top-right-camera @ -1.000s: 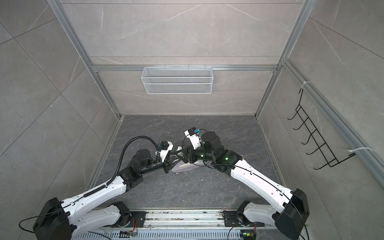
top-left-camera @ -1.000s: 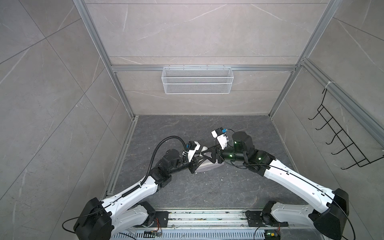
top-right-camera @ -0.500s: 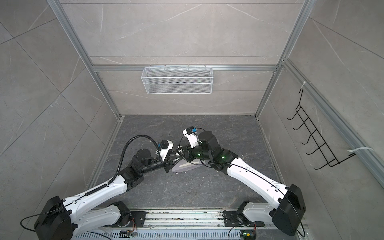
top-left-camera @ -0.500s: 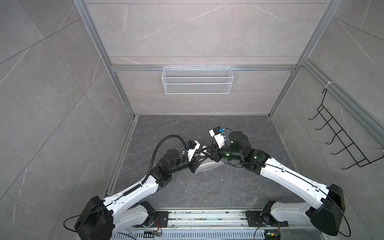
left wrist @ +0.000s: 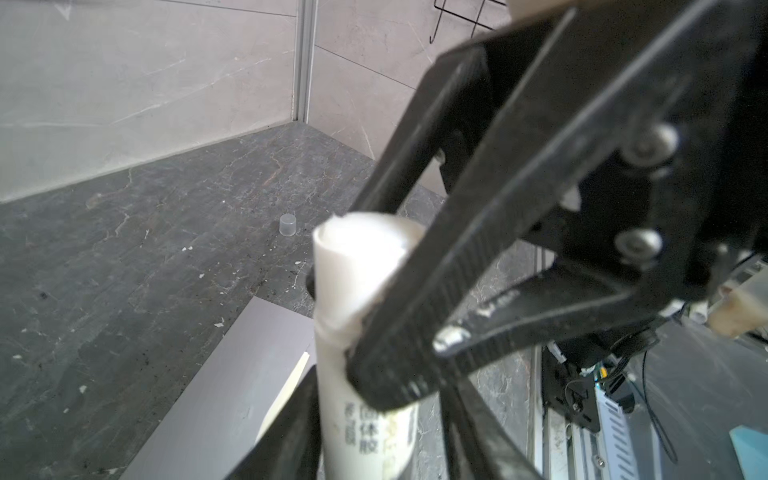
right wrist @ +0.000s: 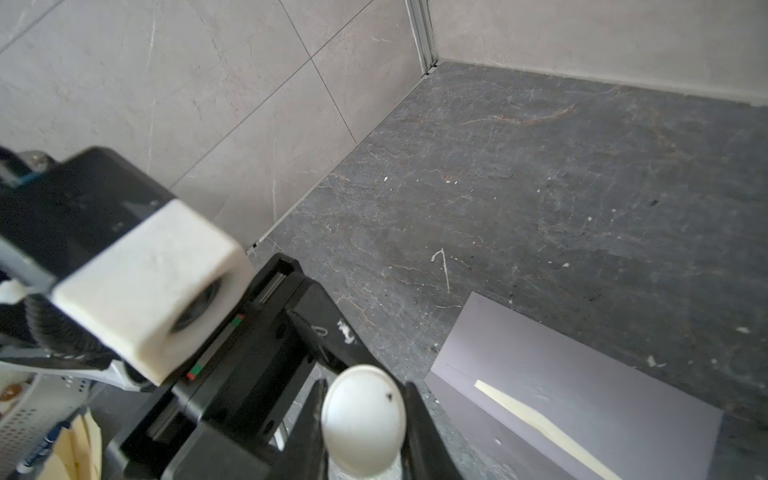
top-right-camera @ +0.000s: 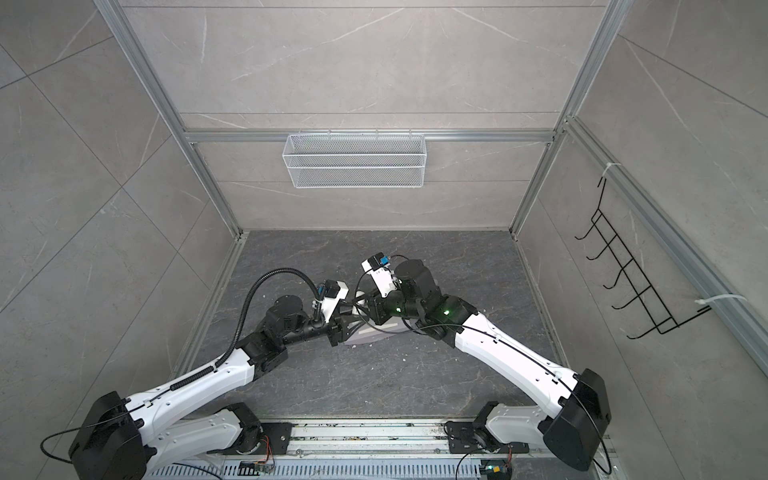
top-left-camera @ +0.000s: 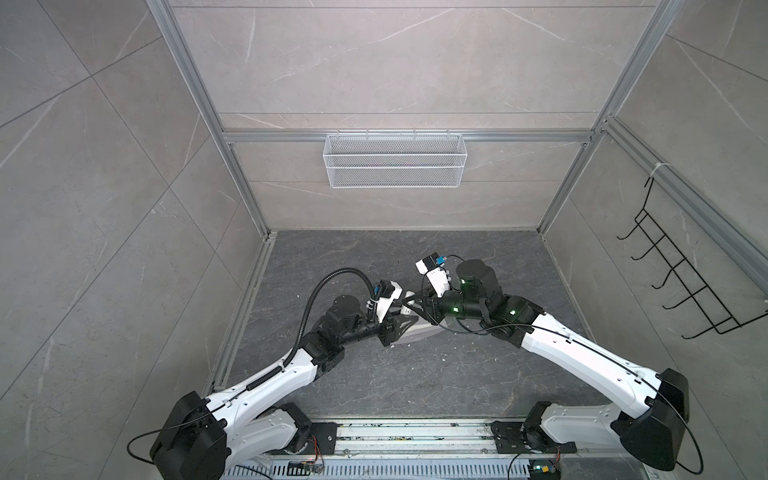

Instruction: Place the letter into the envelope and seal it

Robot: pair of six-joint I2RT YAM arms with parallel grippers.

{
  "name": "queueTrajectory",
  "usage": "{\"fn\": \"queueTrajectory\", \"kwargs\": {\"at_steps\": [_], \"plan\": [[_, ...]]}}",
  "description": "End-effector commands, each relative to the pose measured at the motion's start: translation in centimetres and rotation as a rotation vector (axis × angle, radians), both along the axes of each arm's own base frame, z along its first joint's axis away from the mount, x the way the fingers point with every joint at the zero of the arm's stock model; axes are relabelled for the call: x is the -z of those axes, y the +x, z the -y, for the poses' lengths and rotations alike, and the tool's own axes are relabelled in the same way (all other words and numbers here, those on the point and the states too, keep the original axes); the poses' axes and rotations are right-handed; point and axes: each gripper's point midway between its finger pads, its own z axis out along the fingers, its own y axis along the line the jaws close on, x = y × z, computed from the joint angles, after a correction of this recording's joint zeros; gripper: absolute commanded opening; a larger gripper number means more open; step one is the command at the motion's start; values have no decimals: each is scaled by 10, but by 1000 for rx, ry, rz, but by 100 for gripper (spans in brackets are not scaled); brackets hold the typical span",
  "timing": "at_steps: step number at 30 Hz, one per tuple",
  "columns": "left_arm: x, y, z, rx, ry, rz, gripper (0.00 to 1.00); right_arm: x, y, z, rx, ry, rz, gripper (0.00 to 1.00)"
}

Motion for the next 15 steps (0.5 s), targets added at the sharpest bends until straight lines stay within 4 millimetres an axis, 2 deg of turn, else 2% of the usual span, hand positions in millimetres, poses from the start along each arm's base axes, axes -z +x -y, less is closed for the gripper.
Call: {"fn": "queueTrajectory", "kwargs": {"at_steps": [1, 6, 15], "plan": [[-26, -16, -2, 103, -48, 49, 61, -17, -11, 13, -65, -90, 137, 5], [-35, -28, -12, 180, -95, 51, 69, -20, -26, 16, -166, -133, 191, 4], [-36, -43, -13, 291, -107, 35, 67, -16, -43, 7, -290, -113, 181, 5]]}}
